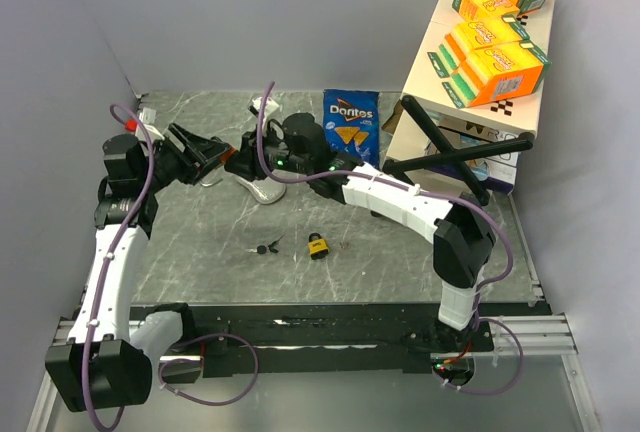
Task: Lock with the key
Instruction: Place the lock at the center of the board.
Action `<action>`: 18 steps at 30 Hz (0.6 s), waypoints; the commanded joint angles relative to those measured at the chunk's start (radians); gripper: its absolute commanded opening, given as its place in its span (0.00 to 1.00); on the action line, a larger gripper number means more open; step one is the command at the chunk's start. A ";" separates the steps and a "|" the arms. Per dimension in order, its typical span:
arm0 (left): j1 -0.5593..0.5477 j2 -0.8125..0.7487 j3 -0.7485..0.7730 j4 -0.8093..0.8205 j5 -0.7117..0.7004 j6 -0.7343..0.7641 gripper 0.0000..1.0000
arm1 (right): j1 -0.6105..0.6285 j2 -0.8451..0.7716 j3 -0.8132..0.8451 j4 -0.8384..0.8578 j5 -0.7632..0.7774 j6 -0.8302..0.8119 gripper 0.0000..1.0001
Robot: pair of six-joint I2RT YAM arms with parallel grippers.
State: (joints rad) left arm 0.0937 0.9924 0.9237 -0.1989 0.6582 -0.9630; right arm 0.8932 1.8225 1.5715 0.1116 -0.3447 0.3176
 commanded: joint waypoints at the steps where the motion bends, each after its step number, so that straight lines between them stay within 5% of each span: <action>1: -0.009 -0.001 0.007 0.039 -0.019 0.000 0.61 | 0.016 -0.011 0.051 0.079 0.021 0.011 0.00; 9: -0.022 0.002 -0.013 0.059 -0.017 -0.025 0.52 | 0.023 -0.008 0.051 0.079 0.022 0.012 0.00; 15: -0.029 0.008 -0.013 0.039 -0.028 -0.016 0.22 | 0.026 -0.002 0.056 0.080 0.021 0.012 0.00; 16: -0.029 0.009 -0.010 0.029 -0.031 -0.008 0.11 | 0.027 -0.002 0.055 0.079 0.009 0.011 0.08; 17: -0.031 0.012 -0.005 0.012 -0.035 0.015 0.04 | 0.024 -0.002 0.051 0.073 0.004 0.006 0.31; 18: -0.029 0.020 0.009 -0.043 -0.042 0.029 0.01 | 0.023 -0.011 0.048 0.066 0.001 -0.006 0.42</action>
State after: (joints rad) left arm 0.0704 0.9939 0.9150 -0.1703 0.6403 -0.9787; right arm 0.9058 1.8240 1.5711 0.1017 -0.3183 0.3172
